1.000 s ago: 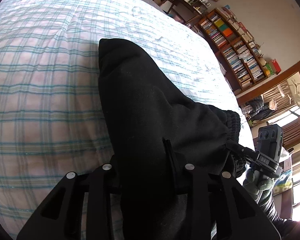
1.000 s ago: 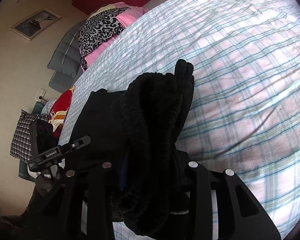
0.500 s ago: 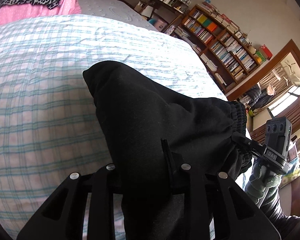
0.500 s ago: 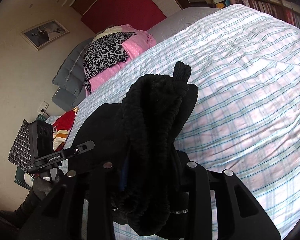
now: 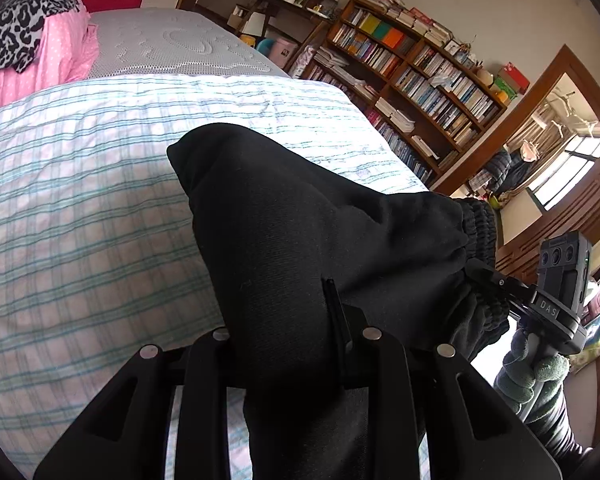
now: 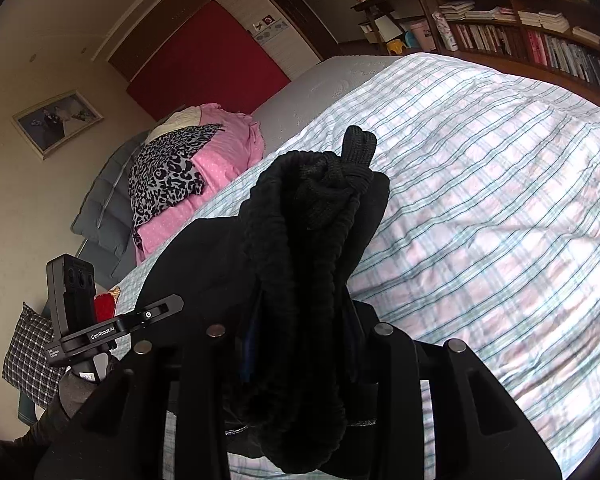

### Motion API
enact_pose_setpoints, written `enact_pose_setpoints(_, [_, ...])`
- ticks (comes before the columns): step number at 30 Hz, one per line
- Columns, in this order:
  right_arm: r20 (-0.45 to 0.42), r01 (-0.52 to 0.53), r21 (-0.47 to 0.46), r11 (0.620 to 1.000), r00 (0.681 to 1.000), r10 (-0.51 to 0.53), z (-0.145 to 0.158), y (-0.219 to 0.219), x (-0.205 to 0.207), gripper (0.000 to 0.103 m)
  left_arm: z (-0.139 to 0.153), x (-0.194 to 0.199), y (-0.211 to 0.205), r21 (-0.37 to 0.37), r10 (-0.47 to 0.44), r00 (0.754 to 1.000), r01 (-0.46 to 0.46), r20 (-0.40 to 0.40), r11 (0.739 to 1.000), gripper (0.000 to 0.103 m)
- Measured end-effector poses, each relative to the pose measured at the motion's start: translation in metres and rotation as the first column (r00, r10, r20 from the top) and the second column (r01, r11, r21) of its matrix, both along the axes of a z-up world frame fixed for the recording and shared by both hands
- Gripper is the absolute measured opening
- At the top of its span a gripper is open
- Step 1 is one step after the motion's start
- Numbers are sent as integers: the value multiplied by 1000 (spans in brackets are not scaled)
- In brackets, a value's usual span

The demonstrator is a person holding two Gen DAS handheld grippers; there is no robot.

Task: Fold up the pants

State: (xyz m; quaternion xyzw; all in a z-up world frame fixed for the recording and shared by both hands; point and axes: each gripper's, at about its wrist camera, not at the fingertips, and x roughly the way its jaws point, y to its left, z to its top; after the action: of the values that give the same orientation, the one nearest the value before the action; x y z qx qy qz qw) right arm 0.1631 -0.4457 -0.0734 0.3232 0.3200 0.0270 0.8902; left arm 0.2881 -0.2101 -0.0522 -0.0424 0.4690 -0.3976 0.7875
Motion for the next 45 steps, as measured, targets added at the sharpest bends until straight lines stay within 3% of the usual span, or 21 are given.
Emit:
enact_pose_setpoints(9, [-80, 31, -9, 999, 996, -32, -45, -49, 47, 34, -47, 40, -47, 60, -8, 999, 11, -51, 998, 27])
enact_pose_setpoints(12, [-90, 27, -6, 1000, 996, -27, -57, -56, 49, 34, -58, 43, -47, 92, 16, 998, -10, -65, 996, 40])
enact_pose_setpoints(13, [-95, 27, -3, 1000, 995, -27, -61, -57, 48, 35, -60, 43, -47, 113, 29, 998, -23, -58, 993, 51])
enact_pose_setpoints(14, [-99, 29, 0, 1000, 995, -29, -64, -58, 47, 36, -60, 40, -44, 143, 47, 998, -42, -31, 989, 60])
enact_pose_setpoints(16, [-104, 35, -29, 999, 994, -38, -68, -52, 41, 38, -57, 34, -44, 190, 55, 997, -62, 46, 980, 64])
enact_pose_setpoints(20, [-134, 63, -221, 973, 986, -94, -61, -30, 36, 53, -50, 20, -51, 257, 32, 984, -77, 175, 963, 65])
enact_pose_setpoints(26, [-175, 86, -400, 913, 970, -168, -52, -8, 39, 55, -42, 3, -54, 307, -1, 963, -85, 270, 948, 66])
enact_pose_setpoints(33, [-116, 172, -445, 879, 962, -247, -32, 0, 16, 56, -28, -5, -55, 328, -28, 946, -84, 322, 941, 70])
enact_pose_setpoints(36, [-101, 160, -455, 876, 968, -230, -24, 9, 3, 57, -27, -10, -52, 326, -26, 947, -84, 319, 942, 71])
enact_pose_setpoints(45, [-213, 127, -465, 876, 944, -251, -63, 13, -9, 61, -59, -28, -55, 388, -69, 959, -46, 276, 920, 73])
